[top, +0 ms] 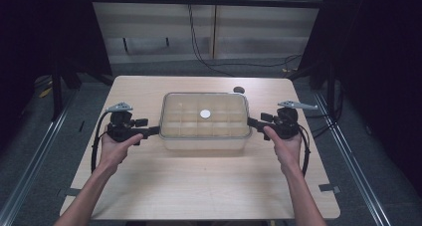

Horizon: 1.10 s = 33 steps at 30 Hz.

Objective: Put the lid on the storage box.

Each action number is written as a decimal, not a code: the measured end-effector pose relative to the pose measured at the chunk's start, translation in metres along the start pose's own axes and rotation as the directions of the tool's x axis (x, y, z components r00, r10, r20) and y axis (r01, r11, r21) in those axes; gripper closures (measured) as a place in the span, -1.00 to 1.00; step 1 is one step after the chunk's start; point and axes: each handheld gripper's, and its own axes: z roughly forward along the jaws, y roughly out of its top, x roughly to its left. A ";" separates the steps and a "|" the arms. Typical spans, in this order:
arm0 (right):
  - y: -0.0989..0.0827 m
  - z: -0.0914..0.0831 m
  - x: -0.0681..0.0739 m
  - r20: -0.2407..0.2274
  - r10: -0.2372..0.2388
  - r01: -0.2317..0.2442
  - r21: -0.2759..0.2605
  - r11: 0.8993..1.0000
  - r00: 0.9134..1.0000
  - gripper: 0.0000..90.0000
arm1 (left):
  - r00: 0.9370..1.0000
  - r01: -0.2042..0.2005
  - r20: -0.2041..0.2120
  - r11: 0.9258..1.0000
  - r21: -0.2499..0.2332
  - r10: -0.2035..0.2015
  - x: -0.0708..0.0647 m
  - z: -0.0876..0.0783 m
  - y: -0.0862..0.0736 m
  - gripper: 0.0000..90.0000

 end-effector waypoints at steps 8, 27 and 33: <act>-0.017 -0.019 0.009 -0.006 -0.017 0.017 0.006 1.000 1.000 -0.33 | 1.000 0.007 -0.012 1.000 0.007 -0.007 -0.009 -0.017 -0.019 -0.27; -0.077 -0.051 0.019 -0.001 -0.007 0.007 0.040 0.999 1.000 -0.33 | 0.999 -0.031 -0.042 0.998 0.059 0.034 -0.031 -0.051 -0.080 -0.32; -0.099 -0.059 0.018 0.005 0.015 -0.015 0.055 0.998 1.000 -0.34 | 0.998 -0.030 -0.047 0.996 0.078 0.034 -0.034 -0.056 -0.101 -0.36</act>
